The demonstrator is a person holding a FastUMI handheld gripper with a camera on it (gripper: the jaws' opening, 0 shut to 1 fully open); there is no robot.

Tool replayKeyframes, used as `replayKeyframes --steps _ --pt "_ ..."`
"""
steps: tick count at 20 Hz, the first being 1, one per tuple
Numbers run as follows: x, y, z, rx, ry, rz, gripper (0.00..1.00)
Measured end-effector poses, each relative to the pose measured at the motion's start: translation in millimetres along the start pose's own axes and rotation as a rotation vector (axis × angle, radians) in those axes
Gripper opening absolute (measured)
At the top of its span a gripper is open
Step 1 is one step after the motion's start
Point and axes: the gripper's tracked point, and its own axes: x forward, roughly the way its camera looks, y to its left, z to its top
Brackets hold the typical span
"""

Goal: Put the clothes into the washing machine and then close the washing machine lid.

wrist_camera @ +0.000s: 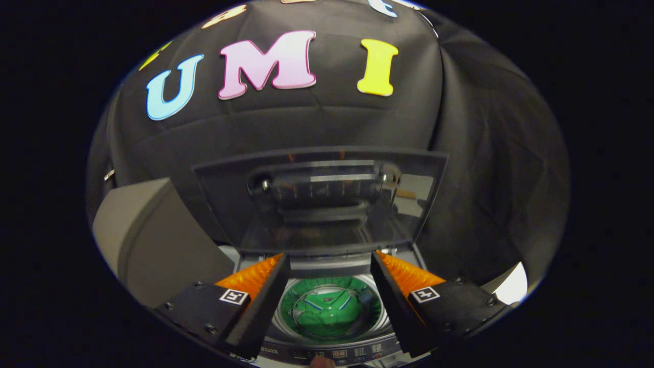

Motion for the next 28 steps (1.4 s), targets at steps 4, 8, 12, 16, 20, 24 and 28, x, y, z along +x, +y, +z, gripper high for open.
replayKeyframes --steps 4,8,12,16,20,24,28 --pt "-11.8 2.2 54.9 0.011 -0.083 0.018 0.99" --pt "-14.2 6.3 91.2 -0.002 -0.115 0.030 0.99" --pt "5.9 10.1 109.1 0.028 -0.113 0.036 0.99" --pt "27.5 16.9 121.7 0.059 -0.106 0.048 0.99" --pt "49.0 18.4 128.0 0.072 -0.086 0.052 0.99" --pt "77.9 18.4 117.4 0.057 -0.032 0.043 0.99" --pt "93.9 16.4 106.3 0.029 -0.007 0.028 0.99"
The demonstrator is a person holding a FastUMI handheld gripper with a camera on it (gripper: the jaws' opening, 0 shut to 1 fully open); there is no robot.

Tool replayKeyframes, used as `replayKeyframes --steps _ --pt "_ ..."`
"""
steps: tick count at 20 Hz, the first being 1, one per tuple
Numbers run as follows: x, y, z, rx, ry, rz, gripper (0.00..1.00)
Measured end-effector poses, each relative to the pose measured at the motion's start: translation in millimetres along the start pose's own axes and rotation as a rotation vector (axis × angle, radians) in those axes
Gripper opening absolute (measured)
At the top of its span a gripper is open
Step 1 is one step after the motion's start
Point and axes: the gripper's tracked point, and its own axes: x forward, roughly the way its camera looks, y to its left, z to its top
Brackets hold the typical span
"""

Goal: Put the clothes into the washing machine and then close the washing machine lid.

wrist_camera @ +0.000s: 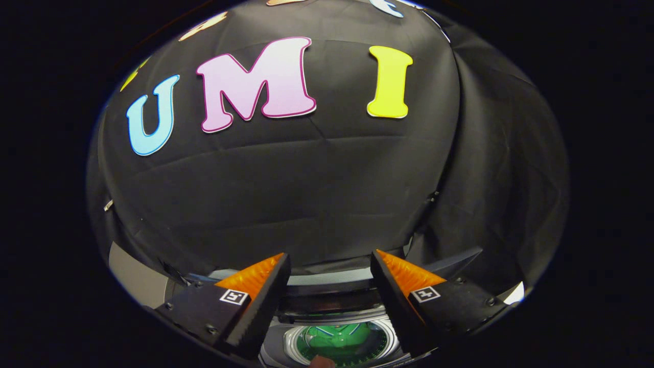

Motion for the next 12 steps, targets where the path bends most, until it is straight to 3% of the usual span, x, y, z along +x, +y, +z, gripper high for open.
replayKeyframes --steps 12 --pt "-35.1 -6.7 -15.0 -0.018 -0.098 -0.008 1.00"
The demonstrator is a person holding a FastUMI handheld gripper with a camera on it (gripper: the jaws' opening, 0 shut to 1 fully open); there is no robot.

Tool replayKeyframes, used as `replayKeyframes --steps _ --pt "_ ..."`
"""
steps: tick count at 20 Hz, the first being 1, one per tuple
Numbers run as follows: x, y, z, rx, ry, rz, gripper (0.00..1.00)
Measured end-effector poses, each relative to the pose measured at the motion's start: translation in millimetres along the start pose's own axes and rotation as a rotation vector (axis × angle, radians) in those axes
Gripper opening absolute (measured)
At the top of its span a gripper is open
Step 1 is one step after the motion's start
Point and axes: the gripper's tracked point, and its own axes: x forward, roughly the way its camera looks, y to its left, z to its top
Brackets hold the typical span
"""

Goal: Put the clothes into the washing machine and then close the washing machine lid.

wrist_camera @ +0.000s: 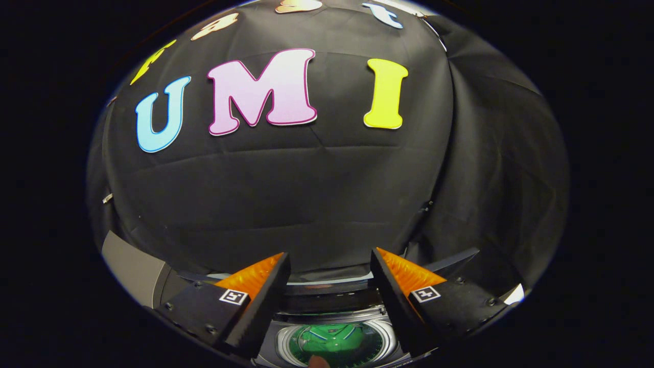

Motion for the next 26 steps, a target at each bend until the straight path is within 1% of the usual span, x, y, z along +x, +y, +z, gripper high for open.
replayKeyframes --steps 6,18,23,26 --pt "-20.7 -2.9 -10.3 0.004 -0.033 -0.005 1.00" --pt "-48.2 -5.5 -30.0 0.002 -0.051 -0.008 1.00" --pt "-50.8 -6.3 -34.1 0.002 -0.035 -0.010 1.00" --pt "-55.2 -8.6 -50.8 -0.007 0.006 -0.004 1.00"
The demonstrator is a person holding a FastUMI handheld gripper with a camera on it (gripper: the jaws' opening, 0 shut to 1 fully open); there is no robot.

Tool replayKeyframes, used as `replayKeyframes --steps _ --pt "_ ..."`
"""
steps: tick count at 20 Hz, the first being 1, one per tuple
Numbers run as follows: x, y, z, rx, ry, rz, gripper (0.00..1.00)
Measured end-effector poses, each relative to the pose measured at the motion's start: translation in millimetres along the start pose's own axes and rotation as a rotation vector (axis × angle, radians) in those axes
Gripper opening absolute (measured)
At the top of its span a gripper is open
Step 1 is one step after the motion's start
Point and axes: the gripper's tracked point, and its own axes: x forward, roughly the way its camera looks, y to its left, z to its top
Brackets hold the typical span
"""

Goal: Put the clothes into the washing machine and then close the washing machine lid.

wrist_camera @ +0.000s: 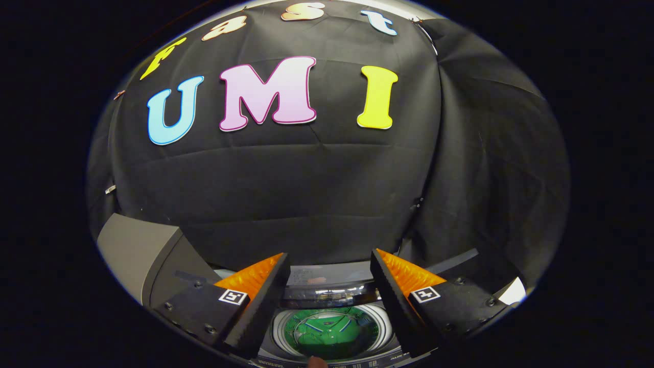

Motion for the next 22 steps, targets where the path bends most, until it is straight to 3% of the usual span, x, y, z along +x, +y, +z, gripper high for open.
replayKeyframes --steps 7,22 --pt "0.6 -4.2 -75.1 0.025 0.155 0.004 0.99" --pt "-3.3 -10.9 -167.1 0.015 0.360 0.001 1.00"
